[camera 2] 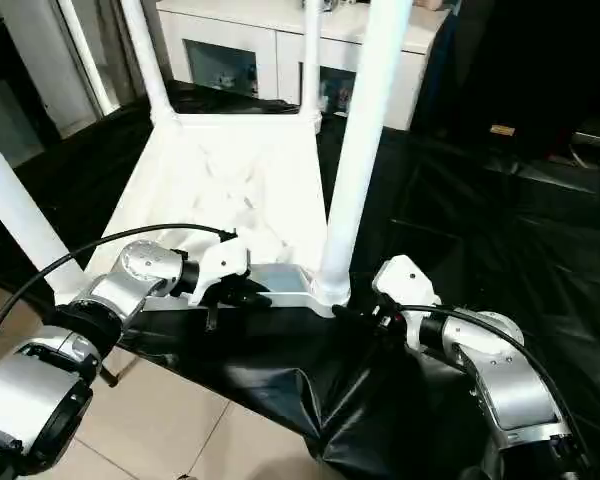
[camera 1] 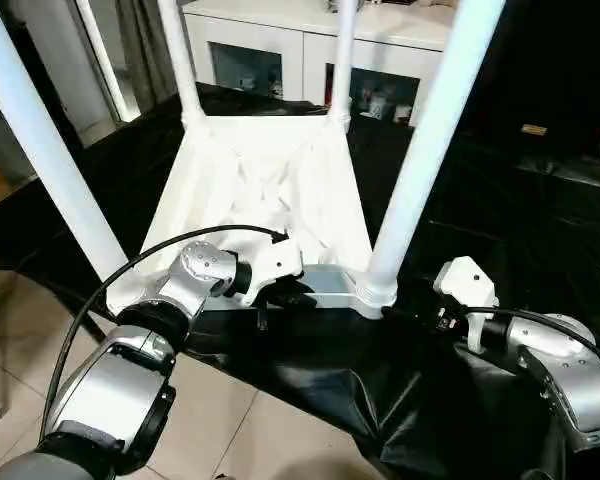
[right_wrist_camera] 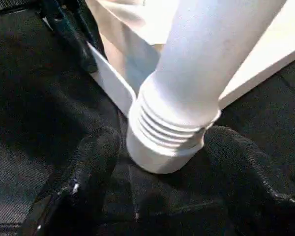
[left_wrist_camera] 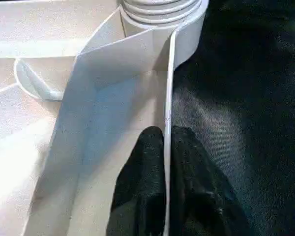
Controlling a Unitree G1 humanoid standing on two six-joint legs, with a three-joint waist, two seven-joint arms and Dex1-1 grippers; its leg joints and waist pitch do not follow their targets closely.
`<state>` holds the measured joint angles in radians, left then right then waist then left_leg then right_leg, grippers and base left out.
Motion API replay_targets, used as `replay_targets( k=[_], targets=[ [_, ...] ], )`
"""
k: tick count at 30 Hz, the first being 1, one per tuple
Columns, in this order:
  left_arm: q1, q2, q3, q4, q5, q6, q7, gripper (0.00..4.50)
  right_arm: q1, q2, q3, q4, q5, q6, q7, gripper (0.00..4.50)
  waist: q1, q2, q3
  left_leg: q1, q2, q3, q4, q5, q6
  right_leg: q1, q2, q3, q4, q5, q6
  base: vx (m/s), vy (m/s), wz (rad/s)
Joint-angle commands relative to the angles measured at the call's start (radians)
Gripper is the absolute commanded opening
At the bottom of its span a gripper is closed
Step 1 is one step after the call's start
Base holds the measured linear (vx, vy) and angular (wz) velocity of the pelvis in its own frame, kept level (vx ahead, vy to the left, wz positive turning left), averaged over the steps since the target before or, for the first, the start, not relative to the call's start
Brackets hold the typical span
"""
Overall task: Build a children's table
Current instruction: Rotate leg to tighten
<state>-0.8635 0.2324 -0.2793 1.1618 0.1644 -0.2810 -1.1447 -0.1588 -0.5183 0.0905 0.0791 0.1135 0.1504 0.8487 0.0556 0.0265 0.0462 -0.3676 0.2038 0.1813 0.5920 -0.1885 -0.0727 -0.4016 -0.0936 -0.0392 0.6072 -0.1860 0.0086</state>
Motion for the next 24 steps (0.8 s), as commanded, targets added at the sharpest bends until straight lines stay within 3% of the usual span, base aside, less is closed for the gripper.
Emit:
replay_targets(
  k=[1, 7, 8, 11, 12, 14, 16, 18, 24],
  targets=[
    [-0.005, 0.006, 0.009, 0.028, 0.005, 0.016, 0.0, 0.05, -0.002, -0.006, -0.001, -0.026, 0.006, 0.01, -0.006, 3.17, -0.001, -0.012, -0.054, 0.003, 0.015, -0.006, -0.077, -0.27, 0.04, 0.047, -0.038, 0.025, -0.092, -0.297, -0.191, 0.0, 0.0, 0.0],
    [-0.001, 0.025, -0.008, 0.04, 0.019, 0.01, -0.053, 0.02, 0.004, -0.013, -0.008, -0.039, 0.018, 0.0, 0.009, 3.17, -0.007, -0.012, -0.059, 0.0, 0.014, -0.005, -0.07, -0.222, 0.063, 0.053, -0.037, 0.025, -0.08, -0.173, -0.232, 0.0, 0.0, 0.0],
    [0.01, 0.03, 0.0, 0.029, 0.003, 0.01, -0.084, 0.02, 0.007, -0.013, -0.017, -0.04, 0.027, -0.01, 0.01, 3.17, -0.007, -0.016, -0.059, 0.0, 0.014, -0.004, -0.07, -0.217, 0.067, 0.054, -0.038, 0.025, -0.079, -0.165, -0.237, 0.0, 0.0, 0.0],
    [0.043, 0.047, 0.013, -0.009, -0.025, -0.011, -0.122, 0.02, 0.014, -0.004, -0.035, -0.047, 0.064, -0.004, 0.025, 3.17, -0.01, -0.011, -0.058, 0.0, 0.016, -0.004, -0.071, -0.224, 0.071, 0.055, -0.037, 0.025, -0.079, -0.166, -0.245, 0.0, 0.0, 0.0],
    [0.056, 0.052, 0.021, -0.024, -0.035, -0.019, -0.124, 0.0, 0.016, 0.0, -0.038, -0.052, 0.084, 0.01, 0.036, 3.34, -0.012, -0.017, -0.058, 0.001, 0.017, -0.003, -0.071, -0.231, 0.075, 0.054, -0.037, 0.026, -0.08, -0.169, -0.249, 0.0, 0.0, 0.0],
    [0.071, 0.053, 0.038, -0.037, -0.054, -0.018, -0.123, 0.0, 0.02, 0.008, -0.041, -0.055, 0.103, 0.022, 0.044, 3.51, -0.012, -0.013, -0.057, 0.003, 0.018, -0.002, -0.072, -0.238, 0.078, 0.052, -0.038, 0.025, -0.08, -0.187, -0.253, 0.0, 0.0, 0.0],
    [0.094, 0.055, 0.055, -0.056, -0.072, -0.02, -0.12, 0.0, 0.02, 0.018, -0.023, -0.048, 0.099, 0.024, 0.047, 3.57, -0.013, -0.019, -0.056, 0.002, 0.018, -0.002, -0.072, -0.241, 0.076, 0.051, -0.037, 0.025, -0.08, -0.204, -0.249, 0.0, 0.0, 0.0],
    [0.101, 0.056, 0.058, -0.062, -0.076, -0.022, -0.12, 0.0, 0.017, 0.024, -0.018, -0.043, 0.092, 0.019, 0.039, 3.89, -0.012, -0.017, -0.055, 0.002, 0.018, -0.003, -0.074, -0.247, 0.07, 0.049, -0.04, 0.025, -0.083, -0.245, -0.236, 0.0, 0.0, 0.0],
    [0.131, 0.052, 0.067, -0.1, -0.089, -0.016, -0.116, 0.0, -0.035, 0.071, 0.034, 0.023, 0.052, -0.015, 0.006, 3.95, -0.015, -0.016, -0.056, 0.002, 0.017, -0.003, -0.075, -0.239, 0.058, 0.046, -0.04, 0.027, -0.085, -0.268, -0.218, 0.0, 0.0, 0.0]
  ],
)
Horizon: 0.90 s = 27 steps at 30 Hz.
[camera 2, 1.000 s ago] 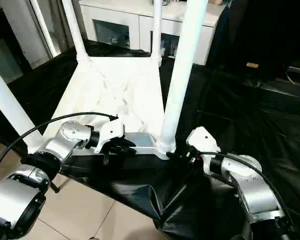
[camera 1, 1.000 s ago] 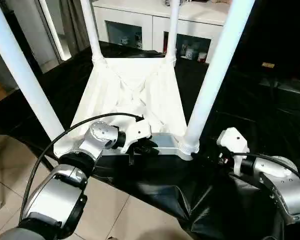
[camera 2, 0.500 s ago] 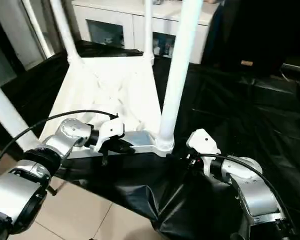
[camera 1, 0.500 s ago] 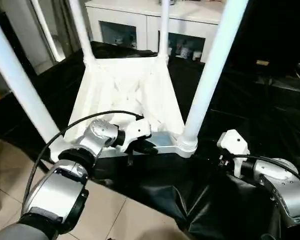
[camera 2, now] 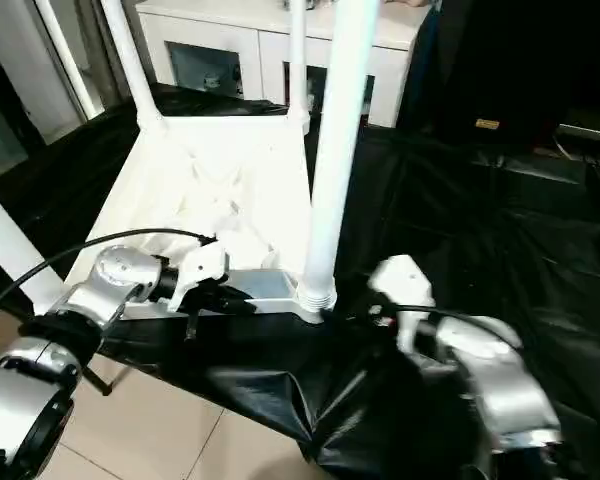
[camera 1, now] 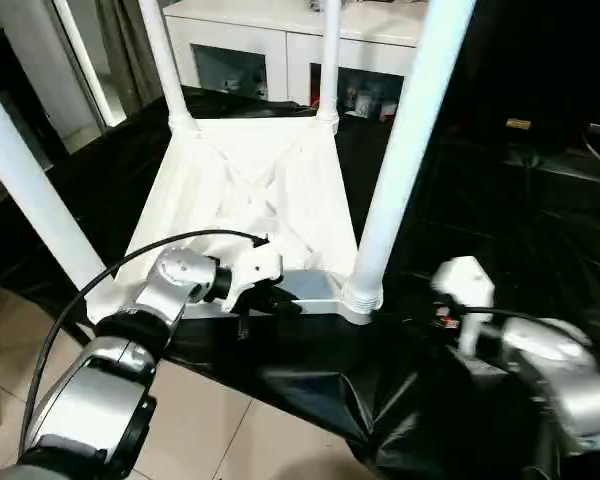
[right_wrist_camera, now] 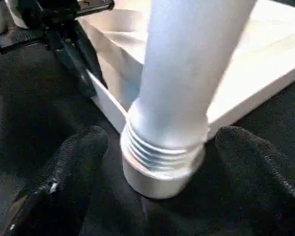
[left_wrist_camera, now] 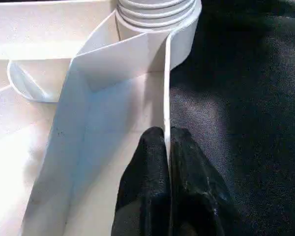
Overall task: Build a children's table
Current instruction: Rotate leg to tighten
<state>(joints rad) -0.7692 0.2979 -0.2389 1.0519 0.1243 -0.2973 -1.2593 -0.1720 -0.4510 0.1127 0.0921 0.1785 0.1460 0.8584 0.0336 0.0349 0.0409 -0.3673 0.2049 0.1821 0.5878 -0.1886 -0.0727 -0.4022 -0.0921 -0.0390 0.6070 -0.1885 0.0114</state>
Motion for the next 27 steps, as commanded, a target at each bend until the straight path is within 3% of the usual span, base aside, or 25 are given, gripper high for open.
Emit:
replay_targets(
  k=[1, 5, 7, 13, 17, 18, 20, 27],
  targets=[
    [0.036, -0.016, 0.028, 0.004, -0.048, 0.008, -0.003, 0.0, -0.046, 0.027, 0.014, 0.04, -0.019, -0.016, -0.026, 3.95, 0.006, -0.024, -0.052, 0.0, 0.016, -0.003, -0.071, -0.226, 0.058, 0.047, -0.04, 0.027, -0.082, -0.244, -0.223, 0.0, 0.0, 0.0],
    [0.037, -0.018, 0.026, -0.002, -0.047, 0.015, -0.007, 0.0, -0.064, 0.04, 0.019, 0.066, -0.039, -0.023, -0.038, 3.95, 0.008, -0.016, -0.055, 0.003, 0.016, -0.002, -0.069, -0.204, 0.06, 0.048, -0.039, 0.027, -0.075, -0.181, -0.24, 0.0, 0.0, 0.0],
    [0.039, -0.022, 0.024, -0.01, -0.042, 0.019, -0.005, 0.0, -0.083, 0.055, 0.022, 0.098, -0.053, -0.039, -0.06, 3.95, 0.008, -0.018, -0.056, 0.003, 0.015, 0.0, -0.067, -0.2, 0.062, 0.049, -0.039, 0.027, -0.074, -0.154, -0.25, 0.0, 0.0, 0.0],
    [0.036, -0.024, 0.02, -0.015, -0.039, 0.032, -0.006, 0.0, -0.112, 0.066, 0.023, 0.146, -0.055, -0.059, -0.06, 3.95, 0.006, -0.014, -0.055, 0.004, 0.015, 0.0, -0.069, -0.225, 0.057, 0.049, -0.039, 0.027, -0.078, -0.192, -0.246, 0.0, 0.0, 0.0],
    [0.031, -0.024, 0.02, -0.012, -0.036, 0.037, -0.006, 0.0, -0.124, 0.075, 0.027, 0.166, -0.054, -0.068, -0.053, 3.95, 0.006, -0.014, -0.057, 0.004, 0.015, 0.0, -0.068, -0.216, 0.059, 0.05, -0.038, 0.027, -0.074, -0.158, -0.254, 0.0, 0.0, 0.0],
    [0.031, -0.024, 0.02, -0.012, -0.036, 0.037, -0.006, 0.0, -0.124, 0.075, 0.027, 0.166, -0.054, -0.068, -0.053, 3.67, 0.006, -0.018, -0.057, 0.003, 0.016, 0.001, -0.067, -0.213, 0.061, 0.05, -0.038, 0.027, -0.074, -0.153, -0.255, 0.0, 0.0, 0.0],
    [0.028, -0.023, 0.02, -0.009, -0.034, 0.037, -0.003, 0.0, -0.13, 0.078, 0.032, 0.176, -0.056, -0.074, -0.051, 3.67, 0.006, -0.016, -0.056, 0.003, 0.015, 0.001, -0.067, -0.207, 0.066, 0.051, -0.037, 0.026, -0.073, -0.149, -0.256, 0.0, 0.0, 0.0],
    [0.025, -0.023, 0.019, -0.007, -0.029, 0.04, 0.008, 0.0, -0.151, 0.096, 0.031, 0.214, -0.052, -0.091, -0.051, 2.93, 0.006, -0.02, -0.056, 0.003, 0.015, 0.001, -0.067, -0.21, 0.065, 0.05, -0.039, 0.027, -0.075, -0.182, -0.247, 0.0, 0.0, 0.0]
  ],
)
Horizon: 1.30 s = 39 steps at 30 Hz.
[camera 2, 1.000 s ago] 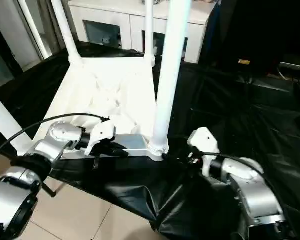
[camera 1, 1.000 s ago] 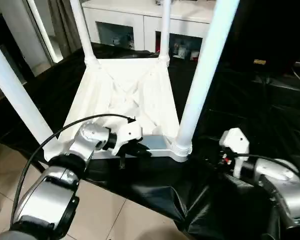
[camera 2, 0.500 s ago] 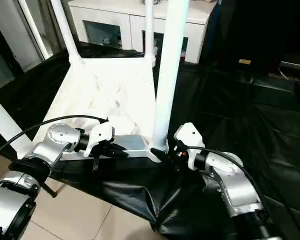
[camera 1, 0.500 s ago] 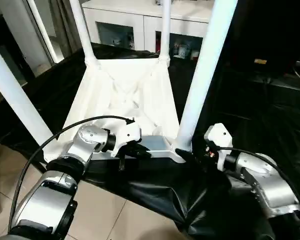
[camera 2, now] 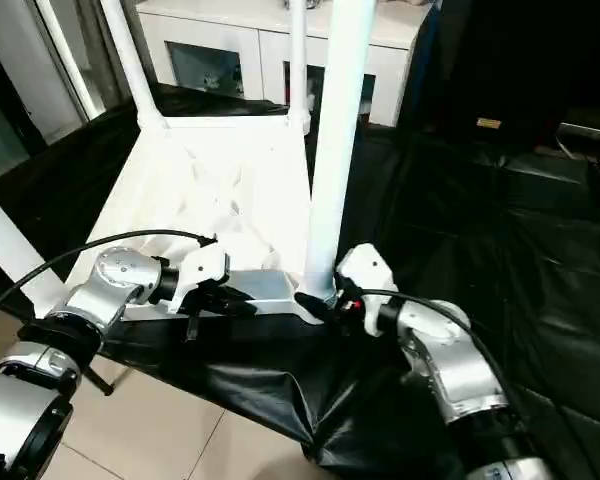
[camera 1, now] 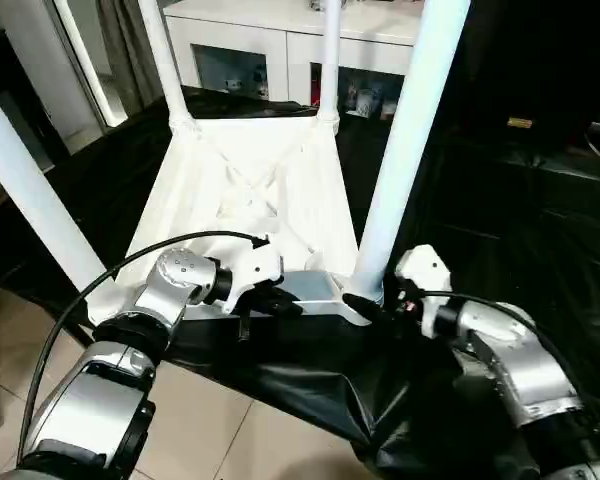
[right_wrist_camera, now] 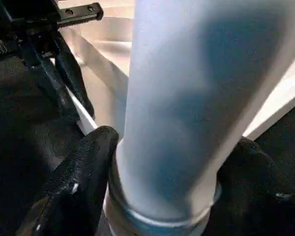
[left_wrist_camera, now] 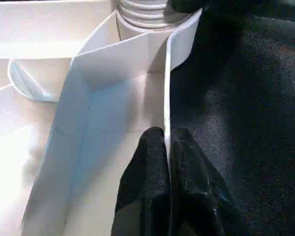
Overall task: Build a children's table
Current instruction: Rotate leg to tighten
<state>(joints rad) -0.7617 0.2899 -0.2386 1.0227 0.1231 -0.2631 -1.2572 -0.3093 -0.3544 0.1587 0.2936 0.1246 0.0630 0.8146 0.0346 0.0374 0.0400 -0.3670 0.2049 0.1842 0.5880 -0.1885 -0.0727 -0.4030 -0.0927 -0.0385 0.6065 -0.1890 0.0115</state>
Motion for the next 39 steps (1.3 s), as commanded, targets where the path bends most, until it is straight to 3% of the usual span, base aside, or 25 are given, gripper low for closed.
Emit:
replay_targets(
  k=[1, 3, 4, 7, 8, 11, 17, 18, 19, 22, 24, 28, 30, 32, 35, 37, 39],
  targets=[
    [0.018, -0.014, 0.018, 0.022, -0.027, 0.005, 0.006, 0.0, -0.016, -0.001, -0.016, 0.017, 0.001, -0.01, -0.007, 2.85, 0.006, -0.022, -0.055, 0.003, 0.015, -0.001, -0.067, -0.207, 0.067, 0.05, -0.038, 0.027, -0.075, -0.178, -0.247, 0.0, 0.0, 0.0],
    [0.018, -0.014, 0.018, 0.022, -0.027, 0.005, 0.006, 0.0, -0.016, -0.001, -0.016, 0.017, 0.001, -0.01, -0.007, 2.77, 0.006, -0.022, -0.054, 0.002, 0.015, -0.001, -0.068, -0.205, 0.067, 0.051, -0.038, 0.026, -0.074, -0.176, -0.247, 0.0, 0.0, 0.0],
    [0.018, -0.012, 0.019, 0.022, -0.027, 0.006, 0.008, 0.0, -0.018, -0.001, -0.017, 0.023, 0.001, -0.014, -0.006, 2.71, 0.005, -0.029, -0.054, 0.001, 0.015, 0.0, -0.067, -0.206, 0.069, 0.051, -0.037, 0.026, -0.075, -0.178, -0.245, 0.0, 0.0, 0.0],
    [0.019, -0.009, 0.021, 0.022, -0.026, 0.008, 0.017, 0.0, -0.018, 0.0, -0.02, 0.041, -0.001, -0.021, -0.011, 2.65, 0.006, -0.025, -0.053, 0.003, 0.015, -0.001, -0.068, -0.215, 0.067, 0.048, -0.039, 0.027, -0.077, -0.206, -0.241, 0.0, 0.0, 0.0],
    [0.021, -0.008, 0.023, 0.021, -0.026, 0.012, 0.026, 0.0, -0.016, 0.007, -0.03, 0.048, 0.006, -0.02, -0.022, 2.65, 0.005, -0.032, -0.053, 0.001, 0.015, 0.0, -0.068, -0.218, 0.067, 0.049, -0.04, 0.027, -0.078, -0.218, -0.236, 0.0, 0.0, 0.0],
    [0.024, -0.011, 0.02, 0.016, -0.014, 0.028, 0.064, 0.0, -0.01, 0.042, -0.063, 0.066, 0.03, -0.015, -0.073, 2.65, 0.004, -0.028, -0.05, 0.001, 0.015, -0.002, -0.071, -0.23, 0.06, 0.046, -0.041, 0.027, -0.081, -0.259, -0.225, 0.0, 0.0, 0.0],
    [0.008, -0.065, 0.015, 0.048, 0.03, 0.072, 0.257, 0.0, 0.021, 0.144, -0.084, 0.104, 0.017, 0.004, -0.235, 2.63, 0.003, -0.025, -0.047, 0.008, 0.015, -0.003, -0.076, -0.26, 0.035, 0.038, -0.039, 0.028, -0.091, -0.329, -0.198, 0.0, 0.0, 0.0],
    [-0.014, -0.129, 0.015, 0.064, 0.049, 0.123, 0.4, 0.0, 0.004, 0.225, -0.105, 0.142, -0.016, 0.034, -0.416, 2.63, 0.002, -0.025, -0.047, 0.008, 0.014, -0.004, -0.077, -0.27, 0.032, 0.039, -0.04, 0.028, -0.093, -0.344, -0.191, 0.0, 0.0, 0.0],
    [-0.019, -0.141, 0.015, 0.067, 0.052, 0.133, 0.427, 0.0, 0.0, 0.241, -0.109, 0.149, -0.022, 0.039, -0.448, 2.63, -0.001, -0.018, -0.044, 0.007, 0.015, -0.003, -0.079, -0.273, 0.02, 0.033, -0.038, 0.03, -0.093, -0.35, -0.189, 0.0, 0.0, 0.0],
    [-0.037, -0.201, 0.018, 0.08, 0.059, 0.172, 0.536, 0.0, -0.026, 0.31, -0.125, 0.19, -0.045, 0.061, -0.595, 2.63, -0.006, -0.023, -0.043, 0.017, 0.01, -0.007, -0.083, -0.324, -0.006, 0.028, -0.038, 0.027, -0.105, -0.442, -0.159, 0.0, 0.0, 0.0],
    [-0.042, -0.231, 0.009, 0.081, 0.068, 0.181, 0.567, 0.0, -0.045, 0.338, -0.112, 0.21, -0.08, 0.051, -0.645, 2.63, -0.005, -0.022, -0.044, 0.015, 0.009, -0.009, -0.087, -0.33, 0.008, 0.033, -0.04, 0.025, -0.112, -0.451, -0.139, 0.0, 0.0, 0.0],
    [-0.036, -0.247, -0.001, 0.072, 0.078, 0.175, 0.541, 0.0, -0.047, 0.349, -0.082, 0.209, -0.092, 0.011, -0.597, 2.63, -0.006, -0.019, -0.046, 0.014, 0.009, -0.009, -0.09, -0.332, 0.02, 0.034, -0.038, 0.026, -0.113, -0.415, -0.139, 0.0, 0.0, 0.0],
    [-0.027, -0.231, -0.005, 0.067, 0.083, 0.168, 0.505, 0.0, -0.032, 0.346, -0.089, 0.178, -0.05, 0.001, -0.519, 3.18, -0.004, -0.02, -0.046, 0.015, 0.009, -0.009, -0.09, -0.335, 0.028, 0.035, -0.039, 0.026, -0.114, -0.406, -0.142, 0.0, 0.0, 0.0],
    [-0.025, -0.226, -0.007, 0.066, 0.086, 0.163, 0.498, 0.0, -0.028, 0.346, -0.094, 0.167, -0.038, -0.001, -0.496, 3.35, -0.004, -0.02, -0.044, 0.014, 0.01, -0.009, -0.093, -0.342, 0.04, 0.037, -0.04, 0.025, -0.116, -0.413, -0.143, 0.0, 0.0, 0.0],
    [-0.019, -0.195, -0.009, 0.055, 0.081, 0.139, 0.444, 0.0, -0.027, 0.304, -0.099, 0.12, -0.014, -0.004, -0.439, 3.67, -0.005, -0.021, -0.049, 0.009, 0.011, -0.012, -0.096, -0.313, 0.042, 0.047, -0.043, 0.023, -0.115, -0.417, -0.134, 0.0, 0.0, 0.0],
    [-0.003, -0.154, -0.012, 0.03, 0.064, 0.082, 0.351, 0.0, -0.009, 0.216, -0.067, 0.04, 0.007, 0.025, -0.306, 3.81, 0.0, -0.023, -0.05, 0.007, 0.013, -0.012, -0.095, -0.274, 0.055, 0.054, -0.041, 0.023, -0.11, -0.352, -0.144, 0.0, 0.0, 0.0],
    [0.009, -0.119, -0.021, 0.017, 0.061, 0.042, 0.286, 0.0, 0.015, 0.138, -0.039, -0.025, 0.023, 0.046, -0.193, 3.81, -0.001, -0.023, -0.053, 0.007, 0.014, -0.007, -0.089, -0.249, 0.072, 0.053, -0.041, 0.025, -0.104, -0.285, -0.169, 0.0, 0.0, 0.0]
  ],
)
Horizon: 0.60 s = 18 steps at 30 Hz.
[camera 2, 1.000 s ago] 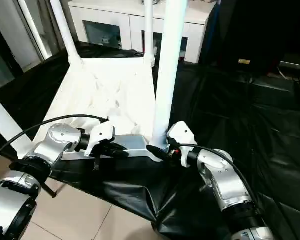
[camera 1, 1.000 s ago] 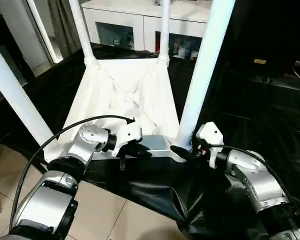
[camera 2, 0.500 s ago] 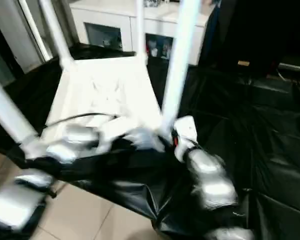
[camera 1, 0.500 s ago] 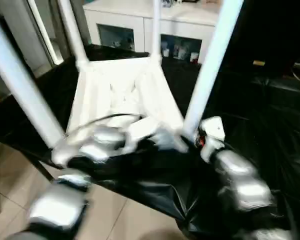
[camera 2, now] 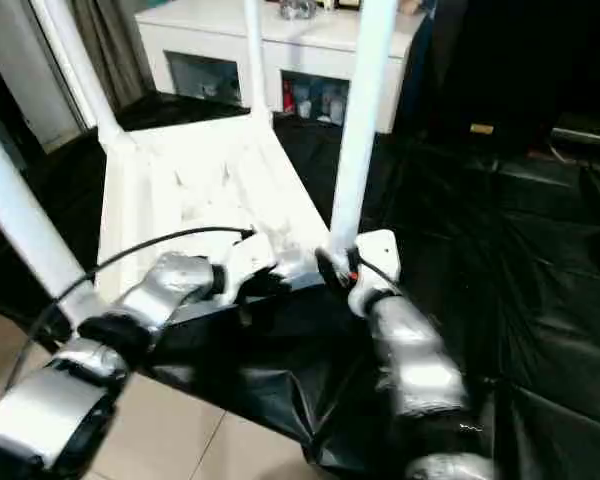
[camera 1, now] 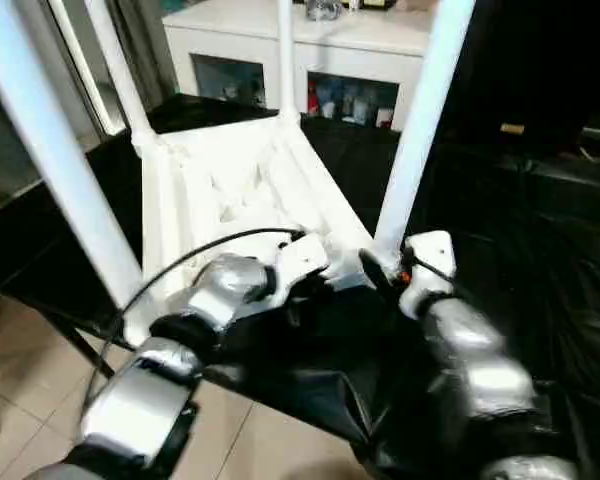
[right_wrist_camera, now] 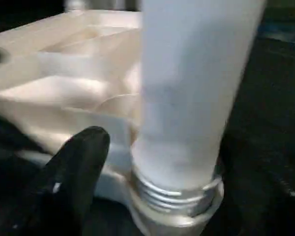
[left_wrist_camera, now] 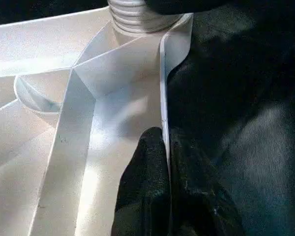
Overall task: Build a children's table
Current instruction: Rotate leg to tighten
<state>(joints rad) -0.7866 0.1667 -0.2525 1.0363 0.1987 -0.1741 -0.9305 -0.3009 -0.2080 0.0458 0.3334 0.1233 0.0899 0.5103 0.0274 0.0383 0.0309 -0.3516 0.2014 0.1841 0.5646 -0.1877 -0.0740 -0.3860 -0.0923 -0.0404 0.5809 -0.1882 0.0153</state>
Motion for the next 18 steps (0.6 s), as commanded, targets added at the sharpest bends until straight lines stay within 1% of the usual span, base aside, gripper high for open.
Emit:
replay_targets(
  k=[1, 2, 3, 4, 5, 6, 7, 8, 9, 10, 11, 12, 13, 14, 15, 16, 18],
  targets=[
    [0.048, 0.035, -0.008, -0.006, -0.025, -0.074, -0.114, 0.0, 0.032, -0.078, 0.088, -0.118, 0.037, 0.03, 0.21, 3.81, 0.007, -0.027, -0.044, -0.014, 0.016, -0.007, -0.065, -0.227, 0.084, 0.043, -0.041, 0.026, -0.075, -0.264, -0.176, 0.0, 0.0, 0.0],
    [0.048, 0.035, -0.008, -0.006, -0.025, -0.074, -0.114, 0.0, 0.032, -0.078, 0.088, -0.118, 0.037, 0.03, 0.21, 3.81, 0.011, -0.027, -0.044, -0.011, 0.016, -0.007, -0.063, -0.218, 0.089, 0.043, -0.042, 0.026, -0.076, -0.257, -0.178, 0.0, 0.0, 0.0],
    [0.061, 0.06, 0.006, -0.021, -0.06, -0.072, -0.202, 0.0, 0.055, -0.14, 0.093, -0.162, 0.057, 0.049, 0.294, 3.81, 0.014, -0.027, -0.046, -0.005, 0.02, -0.002, -0.059, -0.208, 0.104, 0.038, -0.043, 0.028, -0.072, -0.223, -0.203, 0.0, 0.0, 0.0],
    [0.065, 0.067, 0.009, -0.029, -0.071, -0.062, -0.232, 0.0, 0.06, -0.155, 0.096, -0.172, 0.063, 0.053, 0.316, 3.81, 0.014, -0.026, -0.048, -0.01, 0.02, -0.002, -0.058, -0.191, 0.106, 0.042, -0.044, 0.028, -0.067, -0.202, -0.212, 0.0, 0.0, 0.0],
    [0.079, 0.092, 0.015, -0.061, -0.107, -0.027, -0.339, 0.0, 0.077, -0.202, 0.102, -0.204, 0.088, 0.068, 0.388, 3.81, 0.018, -0.025, -0.048, -0.011, 0.022, -0.002, -0.057, -0.165, 0.109, 0.043, -0.043, 0.026, -0.062, -0.164, -0.225, 0.0, 0.0, 0.0],
    [0.086, 0.104, 0.014, -0.077, -0.124, -0.009, -0.392, 0.0, 0.085, -0.221, 0.104, -0.218, 0.102, 0.076, 0.422, 3.81, 0.019, -0.025, -0.05, -0.009, 0.023, -0.002, -0.057, -0.153, 0.112, 0.045, -0.041, 0.025, -0.058, -0.137, -0.234, 0.0, 0.0, 0.0],
    [0.091, 0.115, 0.011, -0.095, -0.134, 0.002, -0.428, 0.0, 0.088, -0.233, 0.106, -0.224, 0.108, 0.083, 0.443, 3.81, 0.021, -0.022, -0.051, -0.011, 0.026, -0.001, -0.055, -0.13, 0.122, 0.045, -0.039, 0.023, -0.05, -0.085, -0.254, 0.0, 0.0, 0.0],
    [0.094, 0.121, 0.007, -0.106, -0.138, 0.006, -0.445, 0.0, 0.089, -0.239, 0.107, -0.225, 0.108, 0.084, 0.454, 3.81, 0.021, -0.02, -0.052, -0.009, 0.027, 0.0, -0.053, -0.126, 0.125, 0.042, -0.037, 0.023, -0.047, -0.061, -0.265, 0.0, 0.0, 0.0],
    [0.096, 0.125, 0.006, -0.113, -0.14, 0.008, -0.453, 0.0, 0.089, -0.248, 0.112, -0.227, 0.109, 0.089, 0.466, 3.81, 0.023, -0.02, -0.057, -0.007, 0.027, 0.002, -0.045, -0.092, 0.137, 0.043, -0.038, 0.023, -0.037, 0.025, -0.295, 0.0, 0.0, 0.0],
    [0.098, 0.132, 0.004, -0.123, -0.143, 0.004, -0.463, 0.0, 0.088, -0.263, 0.121, -0.228, 0.109, 0.096, 0.486, 3.81, 0.024, -0.023, -0.059, -0.007, 0.027, 0.002, -0.043, -0.076, 0.142, 0.044, -0.037, 0.023, -0.033, 0.056, -0.302, 0.0, 0.0, 0.0],
    [0.098, 0.135, 0.003, -0.127, -0.142, 0.0, -0.464, 0.0, 0.087, -0.269, 0.126, -0.227, 0.106, 0.095, 0.494, 3.81, 0.029, -0.024, -0.063, -0.008, 0.025, 0.004, -0.037, -0.05, 0.156, 0.043, -0.035, 0.023, -0.027, 0.109, -0.31, 0.0, 0.0, 0.0],
    [0.097, 0.138, 0.002, -0.131, -0.144, -0.002, -0.467, 0.0, 0.084, -0.276, 0.132, -0.226, 0.103, 0.099, 0.505, 3.81, 0.033, -0.023, -0.062, -0.009, 0.026, 0.005, -0.035, -0.042, 0.162, 0.04, -0.036, 0.023, -0.025, 0.121, -0.312, 0.0, 0.0, 0.0],
    [0.095, 0.135, 0.006, -0.131, -0.149, -0.008, -0.465, 0.0, 0.076, -0.278, 0.137, -0.218, 0.1, 0.1, 0.509, 3.81, 0.037, -0.025, -0.057, -0.011, 0.026, 0.007, -0.036, -0.06, 0.167, 0.037, -0.038, 0.022, -0.027, 0.089, -0.309, 0.0, 0.0, 0.0],
    [0.095, 0.133, 0.008, -0.132, -0.152, -0.011, -0.464, 0.0, 0.072, -0.278, 0.14, -0.214, 0.099, 0.102, 0.511, 3.81, 0.037, -0.025, -0.057, -0.011, 0.026, 0.007, -0.036, -0.06, 0.167, 0.037, -0.038, 0.022, -0.027, 0.089, -0.309, 0.0, 0.0, 0.0],
    [0.093, 0.131, 0.01, -0.131, -0.155, -0.009, -0.464, 0.0, 0.066, -0.275, 0.141, -0.208, 0.099, 0.104, 0.511, 3.81, 0.037, -0.025, -0.053, -0.01, 0.027, 0.009, -0.039, -0.114, 0.145, 0.035, -0.041, 0.023, -0.034, -0.002, -0.296, 0.0, 0.0, 0.0],
    [0.096, 0.133, 0.007, -0.145, -0.152, -0.003, -0.471, 0.0, 0.059, -0.273, 0.143, -0.205, 0.101, 0.113, 0.513, 3.81, 0.037, -0.027, -0.05, -0.01, 0.028, 0.009, -0.042, -0.144, 0.126, 0.034, -0.042, 0.025, -0.04, -0.057, -0.285, 0.0, 0.0, 0.0],
    [0.096, 0.133, 0.008, -0.149, -0.153, 0.003, -0.472, 0.0, 0.057, -0.27, 0.141, -0.203, 0.105, 0.12, 0.512, 3.54, 0.037, -0.027, -0.048, -0.007, 0.029, 0.009, -0.045, -0.175, 0.101, 0.032, -0.042, 0.027, -0.044, -0.112, -0.272, 0.0, 0.0, 0.0]
  ],
)
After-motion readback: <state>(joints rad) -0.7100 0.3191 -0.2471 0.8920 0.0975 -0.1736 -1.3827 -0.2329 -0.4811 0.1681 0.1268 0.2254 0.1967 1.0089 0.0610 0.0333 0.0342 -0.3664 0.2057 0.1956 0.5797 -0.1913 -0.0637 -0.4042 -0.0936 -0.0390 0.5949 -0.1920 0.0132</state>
